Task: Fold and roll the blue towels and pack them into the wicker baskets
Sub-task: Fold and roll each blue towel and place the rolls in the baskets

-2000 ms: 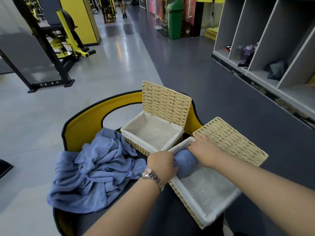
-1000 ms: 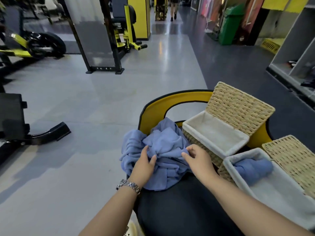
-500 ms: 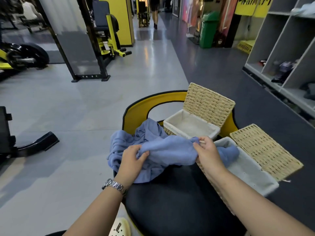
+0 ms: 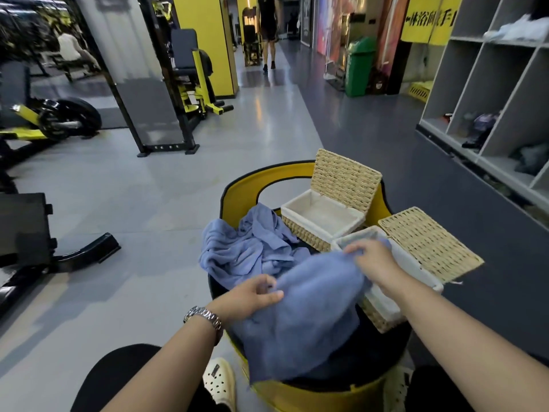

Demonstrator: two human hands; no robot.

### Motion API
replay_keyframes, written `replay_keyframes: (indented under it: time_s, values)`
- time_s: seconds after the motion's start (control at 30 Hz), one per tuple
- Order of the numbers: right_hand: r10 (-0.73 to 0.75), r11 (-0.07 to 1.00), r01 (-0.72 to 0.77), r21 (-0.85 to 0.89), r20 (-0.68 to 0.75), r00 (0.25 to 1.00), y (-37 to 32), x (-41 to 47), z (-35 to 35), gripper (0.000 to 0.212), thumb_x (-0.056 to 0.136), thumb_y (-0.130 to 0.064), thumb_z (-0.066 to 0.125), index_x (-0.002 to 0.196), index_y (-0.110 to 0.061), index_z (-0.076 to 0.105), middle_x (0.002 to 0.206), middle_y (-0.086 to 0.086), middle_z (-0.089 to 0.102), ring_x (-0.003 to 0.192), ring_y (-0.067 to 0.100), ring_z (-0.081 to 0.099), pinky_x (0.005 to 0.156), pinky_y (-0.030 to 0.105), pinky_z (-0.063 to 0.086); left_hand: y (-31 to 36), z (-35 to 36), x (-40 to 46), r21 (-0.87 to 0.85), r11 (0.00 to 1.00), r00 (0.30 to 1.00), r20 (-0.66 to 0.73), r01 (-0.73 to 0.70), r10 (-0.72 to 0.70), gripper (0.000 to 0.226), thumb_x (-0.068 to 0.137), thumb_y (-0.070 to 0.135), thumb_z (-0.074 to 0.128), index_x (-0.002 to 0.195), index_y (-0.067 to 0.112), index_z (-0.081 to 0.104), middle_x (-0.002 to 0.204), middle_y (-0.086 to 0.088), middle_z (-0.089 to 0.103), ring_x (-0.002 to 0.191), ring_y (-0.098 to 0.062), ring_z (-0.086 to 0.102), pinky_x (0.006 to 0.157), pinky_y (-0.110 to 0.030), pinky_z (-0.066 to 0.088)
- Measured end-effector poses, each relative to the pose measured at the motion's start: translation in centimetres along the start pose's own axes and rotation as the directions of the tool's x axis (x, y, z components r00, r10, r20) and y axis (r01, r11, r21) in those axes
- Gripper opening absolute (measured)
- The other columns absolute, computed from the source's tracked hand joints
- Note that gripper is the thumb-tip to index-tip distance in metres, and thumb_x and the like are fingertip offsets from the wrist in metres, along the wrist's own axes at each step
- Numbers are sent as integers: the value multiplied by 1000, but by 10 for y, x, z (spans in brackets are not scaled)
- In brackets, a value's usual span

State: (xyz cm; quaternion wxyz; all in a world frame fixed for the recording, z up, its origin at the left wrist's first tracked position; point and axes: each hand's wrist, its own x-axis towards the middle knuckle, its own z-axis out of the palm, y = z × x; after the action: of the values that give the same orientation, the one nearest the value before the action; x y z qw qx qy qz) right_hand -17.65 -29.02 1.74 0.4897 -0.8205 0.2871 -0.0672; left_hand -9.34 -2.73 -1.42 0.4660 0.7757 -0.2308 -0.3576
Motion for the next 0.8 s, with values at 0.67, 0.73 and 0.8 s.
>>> replay_keyframes:
  time_s: [0.67, 0.73, 0.8]
  values:
    - [159, 899, -57, -434, 202, 967, 110, -35, 55, 33, 84, 1, 38, 90, -23, 60, 114, 5, 61, 99, 21, 57, 80, 26, 42, -99, 103, 5, 199, 837, 858, -187, 510, -478, 41, 74, 18, 63, 108, 19, 41, 99, -4, 56, 76, -20, 57, 68, -32, 53]
    - [44, 948, 9, -320, 157, 987, 97, -26, 50, 41, 81, 8, 36, 82, -26, 58, 106, 2, 64, 96, 20, 58, 77, 24, 40, -88, 88, 12, 101, 905, 900, -197, 413, -389, 22, 71, 18, 57, 85, 23, 41, 81, -1, 53, 62, -18, 51, 54, -30, 49]
    - [-47, 983, 55, -174, 47, 998, 75, -16, 41, 40, 84, 10, 37, 84, -22, 63, 97, 0, 63, 92, 19, 58, 75, 23, 38, -70, 64, 24, 138, 948, 914, -337, 285, -226, 19, 76, 12, 57, 77, 25, 43, 70, 1, 54, 59, -20, 54, 52, -26, 45]
